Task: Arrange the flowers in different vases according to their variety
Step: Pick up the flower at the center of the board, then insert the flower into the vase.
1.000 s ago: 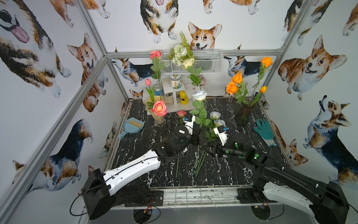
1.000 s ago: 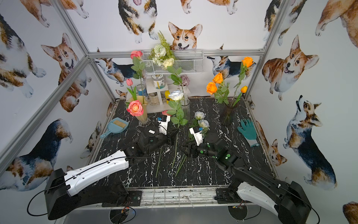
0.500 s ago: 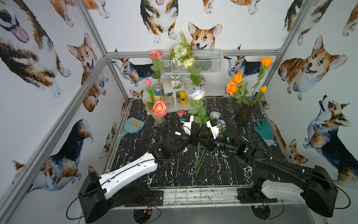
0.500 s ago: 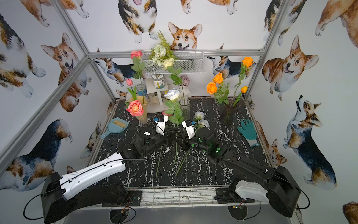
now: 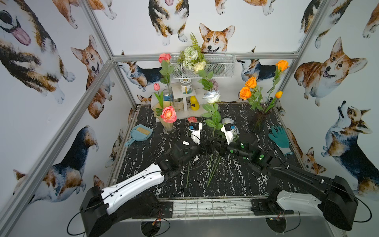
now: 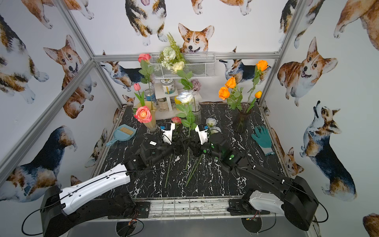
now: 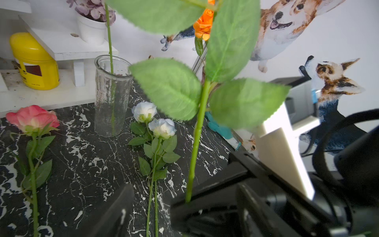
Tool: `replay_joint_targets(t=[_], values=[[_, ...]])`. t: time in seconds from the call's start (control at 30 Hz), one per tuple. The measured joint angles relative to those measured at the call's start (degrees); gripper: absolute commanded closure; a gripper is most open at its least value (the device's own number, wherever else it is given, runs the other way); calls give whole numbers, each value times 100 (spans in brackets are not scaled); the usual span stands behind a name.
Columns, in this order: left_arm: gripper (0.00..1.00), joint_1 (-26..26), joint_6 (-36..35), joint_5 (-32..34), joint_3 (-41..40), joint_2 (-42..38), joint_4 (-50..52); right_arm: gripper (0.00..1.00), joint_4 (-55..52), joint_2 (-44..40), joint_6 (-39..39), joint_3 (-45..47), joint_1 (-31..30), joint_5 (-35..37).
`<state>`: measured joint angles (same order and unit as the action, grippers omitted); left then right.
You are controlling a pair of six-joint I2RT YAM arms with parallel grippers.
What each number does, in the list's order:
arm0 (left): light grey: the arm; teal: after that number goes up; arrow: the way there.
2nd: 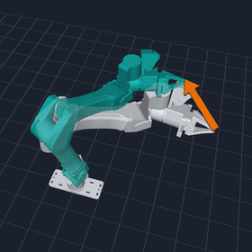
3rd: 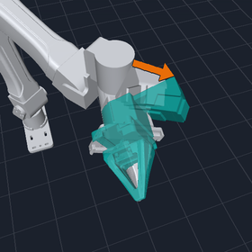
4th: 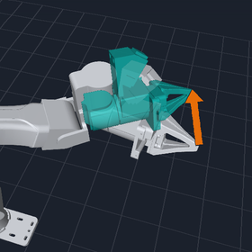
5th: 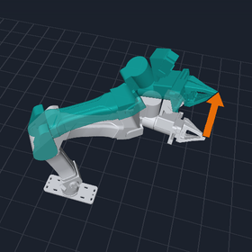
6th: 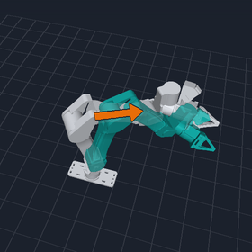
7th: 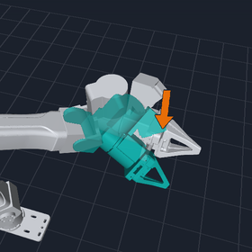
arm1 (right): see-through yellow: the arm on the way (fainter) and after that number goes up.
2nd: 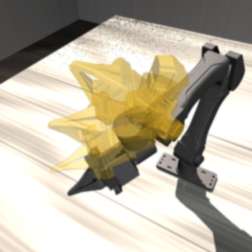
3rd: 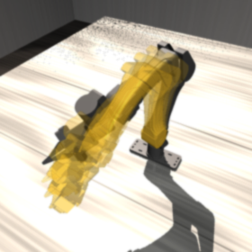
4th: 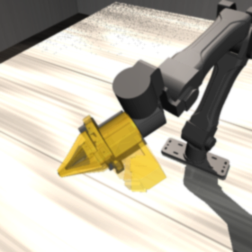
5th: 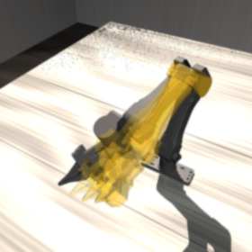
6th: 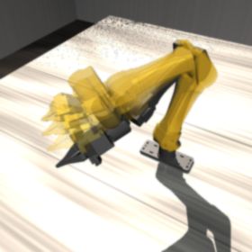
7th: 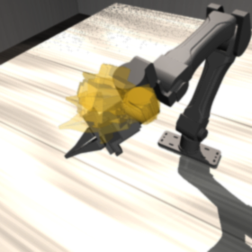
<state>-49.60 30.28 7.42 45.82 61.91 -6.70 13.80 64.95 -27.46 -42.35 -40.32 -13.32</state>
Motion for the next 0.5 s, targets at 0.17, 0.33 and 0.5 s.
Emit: replay_joint_targets(t=[0.17,0.33,0.5], values=[[5,192,42,282,-291,-186,481,90,-402,103,448,-560,450,289],[2,343,129,527,-863,-306,874,90,-632,448,1095,-1484,627,586],[0,385,157,732,-1231,-317,1137,91,-682,964,1635,-2396,870,975]])
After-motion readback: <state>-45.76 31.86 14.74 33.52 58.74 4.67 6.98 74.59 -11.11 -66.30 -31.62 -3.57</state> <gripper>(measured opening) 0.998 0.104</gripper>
